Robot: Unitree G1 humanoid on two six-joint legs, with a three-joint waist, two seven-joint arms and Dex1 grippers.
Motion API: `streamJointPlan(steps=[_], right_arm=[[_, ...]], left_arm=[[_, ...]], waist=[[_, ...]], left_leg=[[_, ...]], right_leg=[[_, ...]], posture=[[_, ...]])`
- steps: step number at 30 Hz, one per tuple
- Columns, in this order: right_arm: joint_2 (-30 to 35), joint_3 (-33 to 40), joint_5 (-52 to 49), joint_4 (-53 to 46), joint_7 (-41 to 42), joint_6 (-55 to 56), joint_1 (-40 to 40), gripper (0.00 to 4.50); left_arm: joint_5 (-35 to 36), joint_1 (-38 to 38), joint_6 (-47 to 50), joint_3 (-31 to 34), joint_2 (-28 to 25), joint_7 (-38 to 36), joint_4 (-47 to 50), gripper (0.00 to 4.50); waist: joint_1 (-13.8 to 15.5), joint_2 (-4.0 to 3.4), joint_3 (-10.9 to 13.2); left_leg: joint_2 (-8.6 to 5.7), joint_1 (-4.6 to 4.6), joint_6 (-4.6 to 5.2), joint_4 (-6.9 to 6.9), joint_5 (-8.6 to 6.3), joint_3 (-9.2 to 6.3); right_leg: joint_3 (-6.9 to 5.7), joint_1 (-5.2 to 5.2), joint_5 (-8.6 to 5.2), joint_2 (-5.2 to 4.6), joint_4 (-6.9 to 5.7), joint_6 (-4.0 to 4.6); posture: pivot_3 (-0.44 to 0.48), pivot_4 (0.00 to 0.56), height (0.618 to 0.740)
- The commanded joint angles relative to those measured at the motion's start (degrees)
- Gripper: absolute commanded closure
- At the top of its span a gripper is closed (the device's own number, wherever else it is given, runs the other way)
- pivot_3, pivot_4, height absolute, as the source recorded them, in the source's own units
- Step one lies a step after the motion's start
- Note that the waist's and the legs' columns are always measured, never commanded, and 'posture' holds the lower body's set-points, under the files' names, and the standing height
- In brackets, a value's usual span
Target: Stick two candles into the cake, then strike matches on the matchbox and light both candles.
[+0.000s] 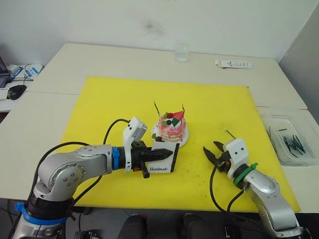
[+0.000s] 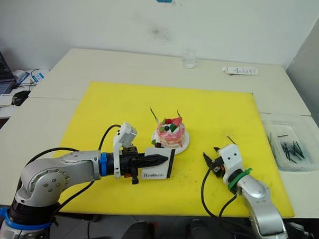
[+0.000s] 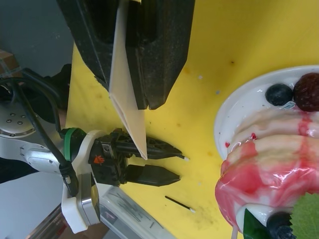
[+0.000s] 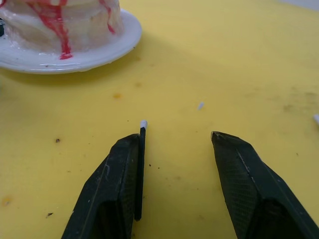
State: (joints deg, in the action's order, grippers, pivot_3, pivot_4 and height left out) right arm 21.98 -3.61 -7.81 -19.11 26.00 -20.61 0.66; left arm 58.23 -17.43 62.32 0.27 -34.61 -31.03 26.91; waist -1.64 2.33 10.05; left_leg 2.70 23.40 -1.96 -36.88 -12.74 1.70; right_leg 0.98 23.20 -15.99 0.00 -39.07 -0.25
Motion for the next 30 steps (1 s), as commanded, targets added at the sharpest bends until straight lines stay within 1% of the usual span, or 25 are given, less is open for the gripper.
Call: streamJointPlan(steps=[1,5,6,8,13,26,30], right_arm=[[-0.05,-1.1,0.3,0.09,0.71,0.86,0.47,2.12],[-0.06,-2.06,0.69,0.1,0.54,-0.62,0.23,2.12],[-0.13,-2.3,0.73,-0.04,0.46,-1.06,0.07,2.28],[-0.34,-2.61,0.58,-0.28,0.26,-2.46,-0.23,2.69],[-0.34,-3.41,0.7,-1.09,-0.49,-6.61,-0.86,4.46],[-0.02,-1.61,-2.18,-6.23,0.99,-7.19,0.62,4.46],[-0.19,-1.27,-2.83,-6.24,1.14,-7.47,0.47,4.46]], left_arm=[[0.9,-0.47,-0.06,0.62,0.09,-0.11,2.29,4.5],[0.57,-0.33,-0.32,0.43,-0.09,-0.35,1.92,4.5],[0.47,-0.27,-0.37,0.38,-0.13,-0.41,1.86,4.5],[0.41,-0.19,-0.38,0.35,-0.14,-0.46,1.79,4.5],[0.28,0.06,-0.34,0.19,-0.14,-0.44,1.75,4.5],[0.44,1.0,-0.45,0.42,0.74,0.52,1.6,4.5],[0.18,0.89,-0.54,0.19,1.23,0.51,1.35,4.5]], waist=[[0.0,0.0,0.0],[0.0,0.0,0.0],[0.0,0.0,0.0],[0.0,0.0,-0.01],[0.0,0.03,-0.04],[0.02,0.04,-0.06],[0.01,0.04,-0.05]], left_leg=[[0.0,0.0,0.0,0.0,0.0,0.01],[0.0,0.0,0.0,0.0,0.0,0.0],[0.0,0.0,0.0,0.0,0.0,0.0],[0.0,-0.01,0.0,0.0,0.0,-0.01],[0.01,-0.06,0.0,0.0,0.0,0.0],[0.01,-0.05,0.0,0.01,0.0,0.01],[0.01,-0.05,0.0,0.01,0.0,0.01]], right_leg=[[0.01,0.0,0.0,0.0,0.0,0.0],[0.0,0.0,0.0,0.0,0.0,0.0],[0.0,0.0,0.0,0.0,0.0,0.0],[-0.01,-0.01,0.0,0.0,0.0,0.0],[0.0,-0.04,0.02,0.0,-0.02,0.02],[0.01,-0.04,0.04,-0.01,0.01,0.01],[0.02,-0.04,0.04,-0.01,0.01,0.02]], posture=[[0.0,0.15,0.74],[0.0,0.15,0.74],[0.0,0.15,0.74],[0.0,0.15,0.74],[0.0,0.15,0.74],[0.0,0.15,0.74],[0.0,0.15,0.74]])
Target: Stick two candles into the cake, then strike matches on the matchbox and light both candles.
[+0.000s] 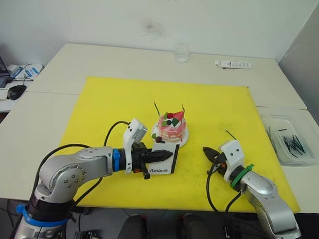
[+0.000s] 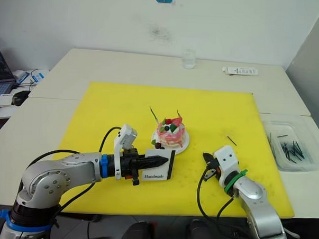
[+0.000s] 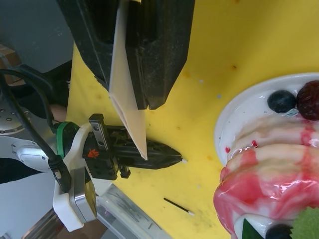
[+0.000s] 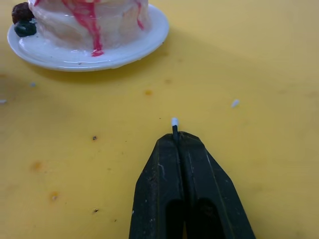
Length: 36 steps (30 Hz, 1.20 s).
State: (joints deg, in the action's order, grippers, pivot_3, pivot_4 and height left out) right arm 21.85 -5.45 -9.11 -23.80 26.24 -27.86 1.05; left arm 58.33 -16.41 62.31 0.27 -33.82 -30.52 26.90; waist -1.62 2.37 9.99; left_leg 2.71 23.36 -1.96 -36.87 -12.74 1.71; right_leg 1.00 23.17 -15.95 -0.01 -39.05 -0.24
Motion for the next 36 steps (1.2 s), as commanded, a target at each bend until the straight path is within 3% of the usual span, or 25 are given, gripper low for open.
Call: streamJointPlan(steps=[1,11,15,32,36], right_arm=[[-0.13,0.62,-1.69,-1.38,0.87,-0.25,0.08,4.46],[-0.92,0.89,-0.68,1.37,-1.66,0.3,-0.12,4.46],[-0.42,0.12,-0.4,1.72,-1.27,1.22,0.5,3.53],[-1.84,-1.67,2.16,5.33,-1.21,9.47,2.74,3.53],[-2.23,-2.24,2.7,5.41,-1.93,6.91,2.21,4.47]], left_arm=[[0.01,-0.14,-0.58,0.1,0.53,-0.07,1.3,4.5],[-1.09,0.18,-0.93,-0.37,0.65,-0.88,1.1,4.5],[-1.32,0.63,-0.99,-0.29,0.46,-1.14,1.32,4.5],[-1.39,-0.06,-0.36,0.13,0.13,-1.74,1.18,4.5],[-1.31,-0.21,-0.06,0.03,0.13,-1.62,1.24,4.5]], waist=[[0.0,0.0,0.0],[0.0,0.0,0.0],[0.0,0.0,0.0],[0.03,0.0,0.0],[0.02,0.01,-0.01]], left_leg=[[0.0,0.0,0.0,0.0,0.0,-0.01],[-0.01,0.0,0.0,-0.01,0.0,0.0],[-0.02,0.0,0.0,-0.02,0.0,0.01],[-0.01,0.0,0.0,-0.02,0.0,0.01],[0.0,-0.01,0.0,-0.02,0.0,0.0]], right_leg=[[-0.01,0.0,0.0,0.0,0.0,0.0],[0.0,0.0,0.0,0.0,0.0,0.0],[0.01,-0.01,0.01,0.0,-0.01,0.0],[0.0,-0.01,0.01,-0.02,0.0,0.0],[0.0,-0.01,0.01,-0.02,0.0,0.0]], posture=[[0.0,0.15,0.74],[0.0,0.15,0.74],[0.0,0.15,0.74],[0.0,0.15,0.74],[0.0,0.15,0.74]])
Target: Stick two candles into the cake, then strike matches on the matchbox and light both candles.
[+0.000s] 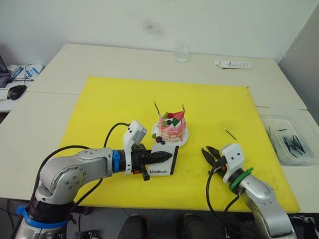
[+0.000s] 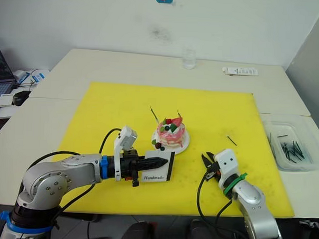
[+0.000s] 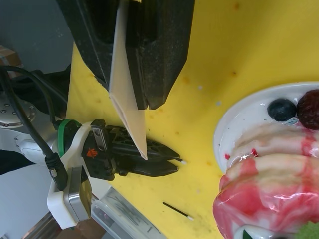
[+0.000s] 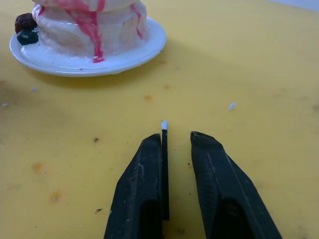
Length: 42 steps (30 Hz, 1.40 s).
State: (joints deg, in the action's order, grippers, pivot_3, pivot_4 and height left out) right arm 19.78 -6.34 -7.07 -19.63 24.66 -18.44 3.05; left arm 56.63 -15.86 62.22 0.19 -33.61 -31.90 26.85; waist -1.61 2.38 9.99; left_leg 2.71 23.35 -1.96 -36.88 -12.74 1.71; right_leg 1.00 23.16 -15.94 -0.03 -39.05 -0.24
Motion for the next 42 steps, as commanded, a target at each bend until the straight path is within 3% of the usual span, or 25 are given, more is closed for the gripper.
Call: streamJointPlan(steps=[1,11,15,18,25,42], right_arm=[[-0.12,-1.45,0.75,1.03,-0.34,-3.24,0.06,4.47],[-0.35,0.12,-2.1,-4.84,1.24,-5.59,-1.01,4.47],[4.65,0.84,-5.45,-14.31,5.95,-10.2,-3.73,4.47],[12.03,1.47,-11.13,-22.11,12.46,-17.3,-8.67,4.47],[24.25,-2.62,-13.44,-25.22,20.83,-22.49,-18.57,4.47],[23.38,-9.98,-6.09,-21.37,18.94,-19.23,-20.7,4.47]], left_arm=[[0.38,-0.78,0.08,0.11,-0.12,-0.27,1.27,4.5],[0.85,-0.64,0.35,0.56,0.45,0.37,1.08,4.5],[2.62,-1.83,1.55,1.63,1.86,1.96,0.04,4.5],[4.51,-3.97,3.18,2.33,3.1,3.22,-1.38,4.5],[4.47,-7.98,4.42,1.27,4.46,3.7,-3.94,4.5],[5.21,-6.55,4.65,1.84,4.77,3.41,-2.54,4.5]], waist=[[0.0,0.01,-0.02],[-0.03,0.07,-0.07],[-0.01,-0.01,-0.01],[0.0,-0.04,0.01],[0.12,0.0,0.0],[0.12,0.0,0.0]], left_leg=[[0.0,-0.01,0.0,0.0,0.0,0.0],[0.01,-0.1,0.0,0.0,0.0,0.01],[-0.01,0.01,0.0,0.01,0.0,0.03],[-0.02,0.04,0.0,-0.01,0.0,0.02],[-0.08,0.05,0.0,-0.03,0.0,-0.04],[-0.06,0.12,0.0,-0.06,0.0,-0.04]], right_leg=[[0.0,0.0,0.0,0.0,-0.01,0.0],[0.02,-0.05,0.04,0.0,-0.02,0.03],[0.02,0.03,0.04,0.0,0.0,0.03],[0.01,0.04,0.04,0.01,0.02,0.02],[-0.05,0.01,0.05,0.09,0.06,-0.01],[-0.04,0.05,0.04,0.07,0.06,-0.04]], posture=[[0.0,0.15,0.74],[0.0,0.15,0.74],[0.0,0.15,0.74],[0.0,0.15,0.74],[0.0,0.15,0.74],[0.0,0.15,0.74]])
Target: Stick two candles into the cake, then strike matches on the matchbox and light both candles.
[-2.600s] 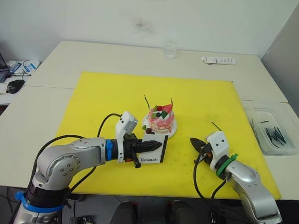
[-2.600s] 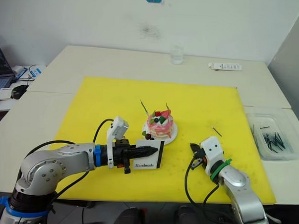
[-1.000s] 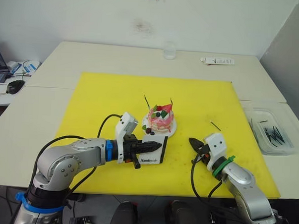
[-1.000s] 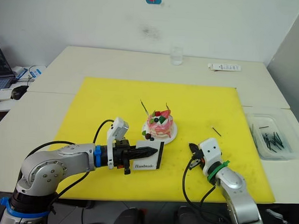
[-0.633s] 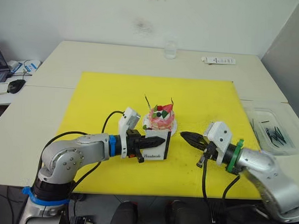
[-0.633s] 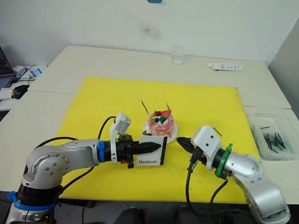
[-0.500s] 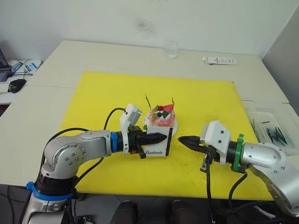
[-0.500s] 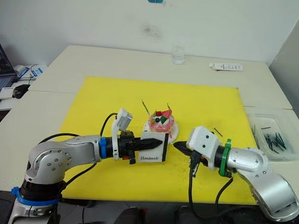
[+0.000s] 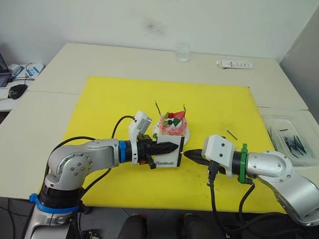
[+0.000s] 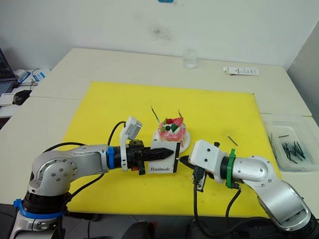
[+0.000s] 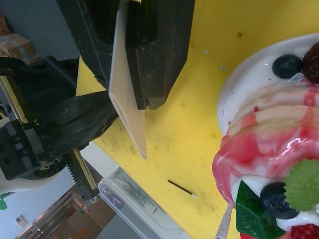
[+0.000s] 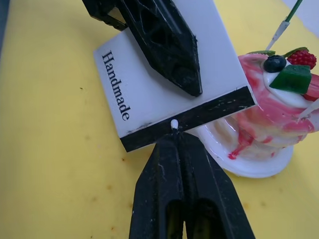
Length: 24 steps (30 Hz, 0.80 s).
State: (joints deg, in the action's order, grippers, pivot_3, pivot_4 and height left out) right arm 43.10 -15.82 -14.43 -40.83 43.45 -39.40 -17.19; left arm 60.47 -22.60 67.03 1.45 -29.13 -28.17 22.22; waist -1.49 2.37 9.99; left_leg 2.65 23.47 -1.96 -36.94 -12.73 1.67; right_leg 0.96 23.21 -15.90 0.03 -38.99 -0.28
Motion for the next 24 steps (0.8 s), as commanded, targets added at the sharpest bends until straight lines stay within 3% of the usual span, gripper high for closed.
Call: streamJointPlan(steps=[1,9,13,17,21,24], right_arm=[[0.16,-0.93,1.66,0.14,0.39,2.07,-0.44,4.47],[-0.87,-4.78,3.86,2.36,2.38,4.77,-1.02,4.47],[0.43,-6.36,4.02,2.03,6.48,6.62,-1.6,4.47],[2.66,-1.6,1.16,0.3,8.62,4.96,-1.51,4.47],[0.95,3.48,-2.58,-0.58,5.95,-0.32,-2.94,4.47],[0.05,5.29,-4.02,-1.51,4.37,-3.28,-3.38,4.47]], left_arm=[[1.59,0.23,-0.13,0.67,0.4,-0.28,2.17,4.5],[3.71,-0.45,-0.94,1.4,2.84,0.65,3.12,4.5],[2.7,-8.82,-4.65,4.24,4.27,2.11,1.74,4.5],[8.45,-20.52,-3.31,11.8,0.18,4.16,-2.87,4.5],[6.59,-16.98,-1.58,10.62,-6.73,0.86,-0.36,4.5],[3.48,-12.57,-3.0,7.55,-8.34,-0.34,2.15,4.5]], waist=[[0.0,0.0,0.0],[0.0,0.0,0.0],[0.2,0.04,0.03],[0.38,0.06,0.04],[-0.39,-0.01,0.0],[-0.11,0.01,0.02]], left_leg=[[0.0,0.0,0.0,0.0,0.0,0.0],[0.01,0.0,0.0,0.0,0.0,0.0],[-0.01,0.03,0.0,-0.03,0.0,-0.04],[-0.06,0.13,0.0,-0.11,0.01,-0.11],[-0.04,-0.05,0.01,-0.01,0.0,0.14],[0.06,-0.02,-0.01,0.04,0.0,-0.01]], right_leg=[[-0.01,0.0,0.0,0.0,0.0,0.0],[-0.01,0.0,0.0,0.0,0.0,0.0],[-0.06,0.0,0.0,0.01,-0.01,0.0],[-0.09,0.02,0.04,0.08,-0.02,-0.06],[0.09,0.01,0.02,0.07,0.01,-0.11],[0.0,0.01,0.0,-0.03,-0.01,-0.11]], posture=[[0.0,0.15,0.74],[0.0,0.15,0.74],[0.0,0.15,0.74],[0.0,0.15,0.74],[0.0,0.15,0.74],[0.0,0.15,0.74]])
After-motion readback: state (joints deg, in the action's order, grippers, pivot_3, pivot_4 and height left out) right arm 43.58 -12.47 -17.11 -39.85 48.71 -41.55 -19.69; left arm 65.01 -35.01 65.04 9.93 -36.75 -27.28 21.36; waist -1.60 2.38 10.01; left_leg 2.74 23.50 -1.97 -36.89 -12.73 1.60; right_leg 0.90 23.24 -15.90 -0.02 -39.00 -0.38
